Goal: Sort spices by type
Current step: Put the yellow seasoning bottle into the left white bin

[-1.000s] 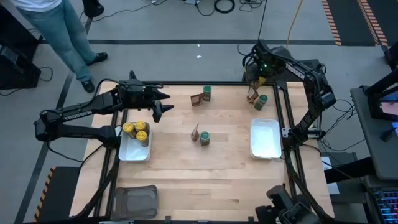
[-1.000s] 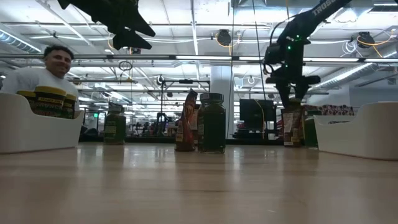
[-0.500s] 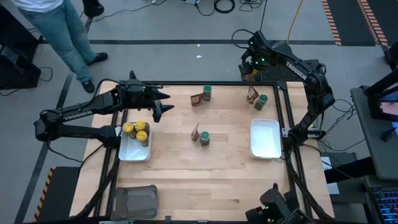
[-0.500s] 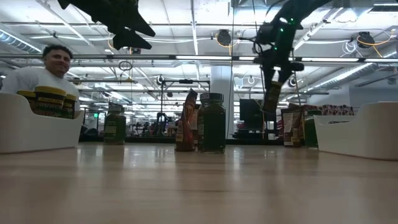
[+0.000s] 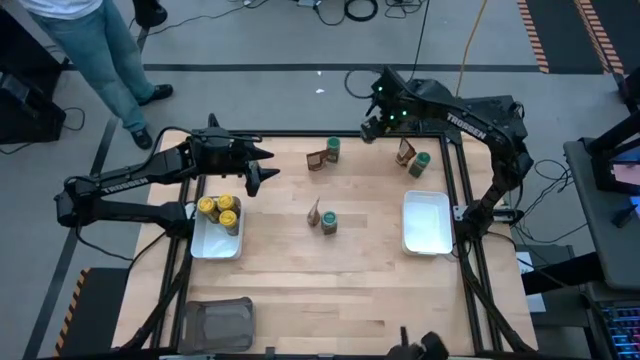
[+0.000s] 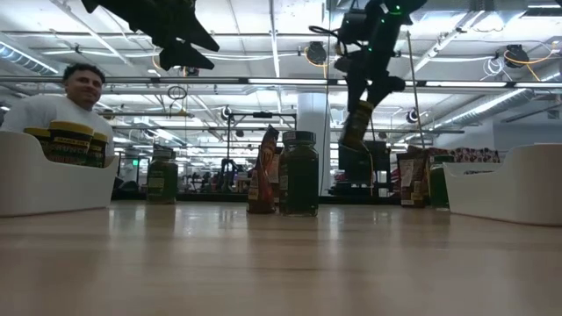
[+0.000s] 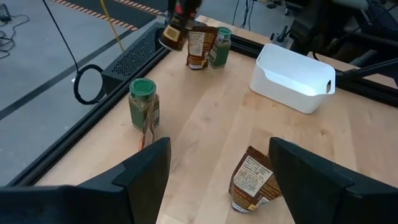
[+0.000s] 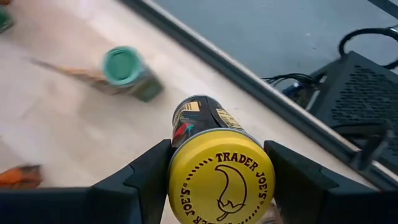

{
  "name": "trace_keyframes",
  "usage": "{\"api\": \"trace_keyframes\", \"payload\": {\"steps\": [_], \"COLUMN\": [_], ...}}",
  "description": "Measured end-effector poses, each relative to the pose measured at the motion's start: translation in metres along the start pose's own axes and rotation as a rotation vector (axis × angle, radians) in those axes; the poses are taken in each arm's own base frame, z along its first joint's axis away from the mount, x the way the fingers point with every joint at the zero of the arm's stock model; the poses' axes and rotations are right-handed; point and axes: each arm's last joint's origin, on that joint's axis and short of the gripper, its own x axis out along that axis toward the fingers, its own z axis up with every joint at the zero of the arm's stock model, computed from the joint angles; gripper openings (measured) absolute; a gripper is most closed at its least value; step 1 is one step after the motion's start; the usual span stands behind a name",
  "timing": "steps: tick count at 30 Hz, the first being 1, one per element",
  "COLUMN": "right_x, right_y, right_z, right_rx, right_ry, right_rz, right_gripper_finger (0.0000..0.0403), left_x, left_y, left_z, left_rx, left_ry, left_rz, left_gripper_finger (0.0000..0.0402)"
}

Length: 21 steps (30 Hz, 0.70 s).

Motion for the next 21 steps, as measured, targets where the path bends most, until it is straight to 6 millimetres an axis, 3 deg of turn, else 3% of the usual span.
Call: {"api": "trace_keyframes", "payload": {"steps": [9,21], "right_x": [-0.005,-0.012], "right_y": [0.046,0.083], "right_z": [-0.016,-0.038], "right_rx": [-0.063,-0.092], "right_ry": [0.012,0.052], "right_rz": [0.065,0.105], "right_gripper_finger": [0.0217,0.0217], "left_x": [0.0,0.0], "left_y": [-0.001,-0.001], "left_z": [0.0,0.0], "left_rx": [-0.031,-0.029], "left_ry": [0.003,0.003], "left_rz": [-0.026,-0.027], "left_gripper_finger": [0.0274,0.0274]}}
